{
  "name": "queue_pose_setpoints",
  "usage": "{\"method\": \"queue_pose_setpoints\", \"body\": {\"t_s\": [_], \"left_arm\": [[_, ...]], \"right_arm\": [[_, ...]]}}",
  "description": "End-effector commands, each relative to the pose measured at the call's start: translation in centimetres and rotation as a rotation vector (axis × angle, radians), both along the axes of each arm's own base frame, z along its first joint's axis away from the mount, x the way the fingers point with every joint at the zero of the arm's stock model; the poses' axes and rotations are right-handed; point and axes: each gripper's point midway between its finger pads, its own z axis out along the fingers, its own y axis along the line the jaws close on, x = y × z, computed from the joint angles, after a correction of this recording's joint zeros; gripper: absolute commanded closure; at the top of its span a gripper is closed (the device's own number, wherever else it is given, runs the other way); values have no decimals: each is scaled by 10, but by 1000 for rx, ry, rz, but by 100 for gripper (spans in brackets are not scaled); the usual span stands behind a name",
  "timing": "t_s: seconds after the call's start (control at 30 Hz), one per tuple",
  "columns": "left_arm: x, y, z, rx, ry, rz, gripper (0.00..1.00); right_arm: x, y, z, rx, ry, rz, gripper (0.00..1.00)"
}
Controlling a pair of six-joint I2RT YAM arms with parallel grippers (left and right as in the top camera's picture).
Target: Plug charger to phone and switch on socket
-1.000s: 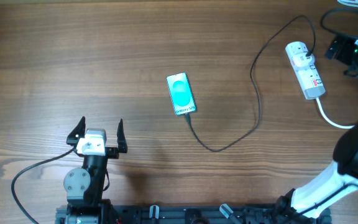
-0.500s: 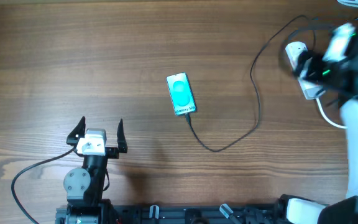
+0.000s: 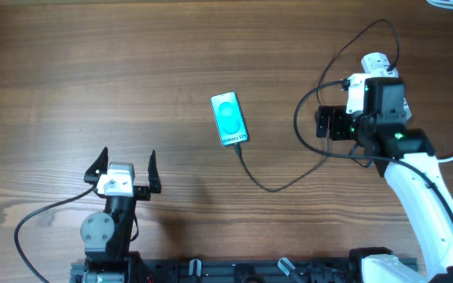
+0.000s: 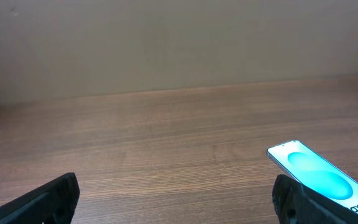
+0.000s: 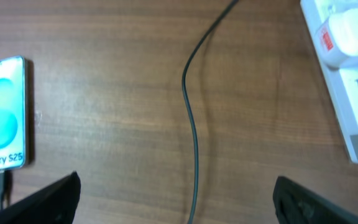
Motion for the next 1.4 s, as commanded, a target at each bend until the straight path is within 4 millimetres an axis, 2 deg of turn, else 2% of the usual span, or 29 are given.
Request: {"method": "queue_pose_setpoints", "body": {"t_s": [0.0,0.07,0.23,0.5,0.73,0.97,1.2,1.3,1.37], "left_arm": [[0,1,-2,20,-1,8,0],[0,1,-1,20,-2,8,0],[0,1,-2,20,-1,8,0],[0,1,-2,20,-1,8,0],[0,1,-2,20,-1,8,0],[0,1,-1,20,-2,8,0],[0,1,-1,20,-2,8,0],[0,1,-1,20,-2,8,0],[0,1,-2,20,-1,8,0]], "right_arm": [[0,19,-14,7,-92,163,0],[5,29,-23,30,-192,222,0],[-2,30,-42,35,-273,229,0],[-42,24,-81,5,-229,233,0],[-64,22,-85,0,-292,234,0],[-81,21,-81,18,-408,211,0],[-96,21,-78,24,-400,217,0],[-103,21,-75,24,-402,217,0],[-101,21,-64,23,-453,219,0]]}}
